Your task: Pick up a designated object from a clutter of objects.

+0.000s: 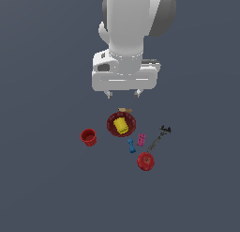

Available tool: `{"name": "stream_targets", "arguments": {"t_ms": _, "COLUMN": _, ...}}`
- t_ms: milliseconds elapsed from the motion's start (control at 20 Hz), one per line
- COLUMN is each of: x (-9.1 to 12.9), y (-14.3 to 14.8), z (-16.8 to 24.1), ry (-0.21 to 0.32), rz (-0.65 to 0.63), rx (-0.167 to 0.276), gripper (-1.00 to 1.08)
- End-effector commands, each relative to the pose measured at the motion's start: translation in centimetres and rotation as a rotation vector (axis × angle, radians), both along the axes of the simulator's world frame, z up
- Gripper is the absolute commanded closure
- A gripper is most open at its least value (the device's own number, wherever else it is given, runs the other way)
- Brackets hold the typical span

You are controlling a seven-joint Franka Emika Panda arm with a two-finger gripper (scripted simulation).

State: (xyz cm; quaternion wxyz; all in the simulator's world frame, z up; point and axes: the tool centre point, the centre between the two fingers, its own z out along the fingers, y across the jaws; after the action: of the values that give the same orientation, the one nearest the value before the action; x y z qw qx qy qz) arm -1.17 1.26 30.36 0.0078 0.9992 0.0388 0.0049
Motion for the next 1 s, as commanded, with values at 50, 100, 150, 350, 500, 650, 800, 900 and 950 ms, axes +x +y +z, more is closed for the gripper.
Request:
{"name": "stream_targets", "arguments": {"t_ms": 50, "x": -0.5, "y": 0.2, "z": -1.9, "ry": 0.002, "rz": 0.022, "rx": 0.001, "gripper": -0.92}}
{"name": "stream_targets", "arguments": {"t_ms": 100, "x": -0.8, "y": 0.3, "z": -2.5, "ry": 0.002, "rz": 0.03, "rx": 0.002, "gripper": -0.92}}
{"name": "stream_targets", "arguments": {"t_ms": 150, "x": -1.0, "y": 0.4, "z": -3.2, "ry": 0.002, "rz": 0.038, "rx": 0.002, "gripper": -0.92}}
{"name": "stream_targets", "arguments": {"t_ms": 350, "x": -2.3, "y": 0.7, "z": -6.3, "ry": 0.004, "rz": 0.078, "rx": 0.004, "gripper": -0.92}}
{"name": "stream_targets", "arguments": {"t_ms": 500, "x": -3.7, "y": 1.0, "z": -9.0, "ry": 0.005, "rz": 0.112, "rx": 0.006, "gripper": -0.92}}
{"name": "stream_targets", "arguments": {"t_ms": 650, "x": -5.2, "y": 1.2, "z": -11.6, "ry": 0.007, "rz": 0.147, "rx": 0.007, "gripper": -0.92}}
{"name": "stream_targets", "arguments": {"t_ms": 800, "x": -7.0, "y": 1.4, "z": -14.0, "ry": 0.008, "rz": 0.181, "rx": 0.009, "gripper": -0.92}}
{"name": "stream_targets", "arguments": {"t_ms": 900, "x": -8.2, "y": 1.6, "z": -15.4, "ry": 0.009, "rz": 0.203, "rx": 0.01, "gripper": -0.92}}
{"name": "stream_targets", "arguments": {"t_ms": 950, "x": -8.8, "y": 1.6, "z": -16.1, "ry": 0.009, "rz": 0.213, "rx": 0.01, "gripper": -0.92}}
